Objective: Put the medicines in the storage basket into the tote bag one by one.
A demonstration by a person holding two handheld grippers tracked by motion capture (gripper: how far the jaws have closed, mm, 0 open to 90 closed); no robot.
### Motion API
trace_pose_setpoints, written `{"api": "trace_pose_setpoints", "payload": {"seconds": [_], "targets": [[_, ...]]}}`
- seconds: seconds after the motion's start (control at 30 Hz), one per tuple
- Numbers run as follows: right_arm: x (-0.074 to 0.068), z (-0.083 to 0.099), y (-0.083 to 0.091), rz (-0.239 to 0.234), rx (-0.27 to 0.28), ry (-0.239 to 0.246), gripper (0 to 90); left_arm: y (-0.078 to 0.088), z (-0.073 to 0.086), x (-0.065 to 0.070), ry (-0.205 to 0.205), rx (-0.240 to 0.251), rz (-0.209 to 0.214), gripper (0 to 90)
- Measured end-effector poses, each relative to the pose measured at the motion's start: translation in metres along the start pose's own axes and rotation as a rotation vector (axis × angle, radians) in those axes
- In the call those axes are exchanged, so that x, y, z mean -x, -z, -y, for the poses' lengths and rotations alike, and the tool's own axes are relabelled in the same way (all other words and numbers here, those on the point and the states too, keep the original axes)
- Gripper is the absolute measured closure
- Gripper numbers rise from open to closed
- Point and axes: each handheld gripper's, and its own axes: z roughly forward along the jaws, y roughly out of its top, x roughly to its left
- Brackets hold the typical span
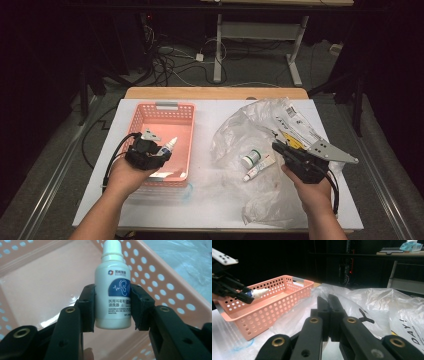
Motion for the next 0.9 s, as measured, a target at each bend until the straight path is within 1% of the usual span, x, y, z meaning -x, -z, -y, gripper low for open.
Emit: {"api": "trace_pose_setpoints", "payload": {"seconds": [0.03,0.1,0.13,0.23,0.3,0.43,0.57,0.73,0.9], "targets": [[0.0,0.0,0.0,0.001,-0.002,-0.001,90.0,0.001,0.001,0.002,-0.002,0.01,0.004,58.4],[0.0,0.001,-0.001,0.003,-0.005,0.0,90.0,0.004,0.001,0.008,-0.009,0.036,0.024,58.3],[-0.001,0.001,-0.002,0.003,-0.007,-0.004,90.0,0.005,0.0,0.012,-0.019,0.043,0.032,58.3],[-0.001,0.002,-0.003,0.002,-0.014,-0.002,90.0,0.009,-0.006,0.025,-0.051,0.07,0.05,58.4],[-0.001,0.002,-0.003,0.001,-0.014,-0.001,90.0,0.011,-0.009,0.034,-0.062,0.093,0.075,58.4],[-0.001,0.002,-0.003,-0.001,-0.012,0.0,90.0,0.013,-0.016,0.054,-0.098,0.116,0.11,58.4],[-0.002,0.002,-0.003,-0.002,-0.01,0.004,90.0,0.009,-0.022,0.071,-0.129,0.123,0.14,58.3],[-0.002,0.001,-0.002,-0.001,-0.007,0.001,90.0,0.0,-0.029,0.088,-0.16,0.115,0.171,58.4],[-0.002,0.0,-0.002,-0.001,-0.005,-0.001,90.0,-0.007,-0.035,0.112,-0.201,0.128,0.22,58.4]]}}
